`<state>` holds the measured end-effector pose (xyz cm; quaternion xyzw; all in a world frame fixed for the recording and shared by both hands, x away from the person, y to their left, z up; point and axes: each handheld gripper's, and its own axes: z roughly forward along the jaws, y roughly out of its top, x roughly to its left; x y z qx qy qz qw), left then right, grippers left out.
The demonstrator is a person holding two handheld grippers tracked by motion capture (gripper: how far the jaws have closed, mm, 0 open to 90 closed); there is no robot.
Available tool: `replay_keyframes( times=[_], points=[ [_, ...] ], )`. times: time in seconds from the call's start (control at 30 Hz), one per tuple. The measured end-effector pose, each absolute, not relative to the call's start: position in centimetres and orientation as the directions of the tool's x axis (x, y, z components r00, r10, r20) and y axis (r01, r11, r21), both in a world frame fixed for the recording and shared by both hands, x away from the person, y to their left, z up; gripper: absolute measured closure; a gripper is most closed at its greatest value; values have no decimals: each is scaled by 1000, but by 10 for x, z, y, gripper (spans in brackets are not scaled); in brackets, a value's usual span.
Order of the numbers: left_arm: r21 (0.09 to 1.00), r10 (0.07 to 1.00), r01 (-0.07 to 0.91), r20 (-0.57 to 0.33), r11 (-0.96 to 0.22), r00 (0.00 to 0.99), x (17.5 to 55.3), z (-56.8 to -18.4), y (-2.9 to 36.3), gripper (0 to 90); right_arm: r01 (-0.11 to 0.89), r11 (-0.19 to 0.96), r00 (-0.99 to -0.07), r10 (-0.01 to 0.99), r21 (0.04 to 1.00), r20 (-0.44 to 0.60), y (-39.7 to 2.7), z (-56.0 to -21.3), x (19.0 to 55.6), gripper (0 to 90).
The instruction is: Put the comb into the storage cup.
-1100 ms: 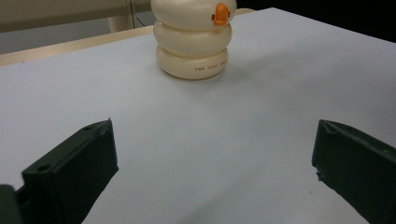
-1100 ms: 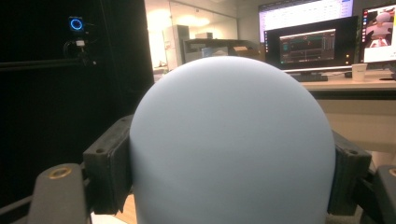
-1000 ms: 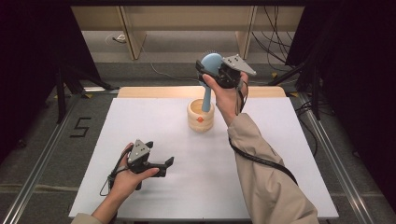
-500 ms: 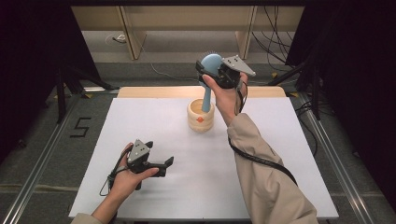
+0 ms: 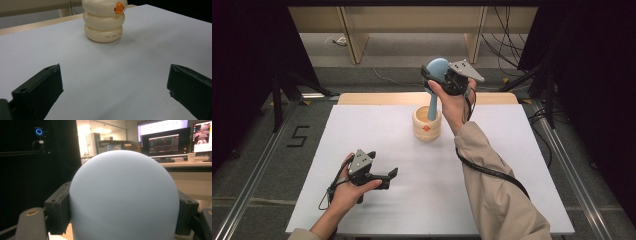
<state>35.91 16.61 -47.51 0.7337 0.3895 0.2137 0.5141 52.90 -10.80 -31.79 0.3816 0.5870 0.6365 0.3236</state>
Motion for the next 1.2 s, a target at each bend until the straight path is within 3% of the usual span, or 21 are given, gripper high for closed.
replay_keyframes(
  times=[1.2],
  points=[
    [921, 790, 351, -85, -170, 607, 359, -475, 165, 0, 27, -101, -500, 860, 995, 101, -105, -326, 535, 215]
  ],
)
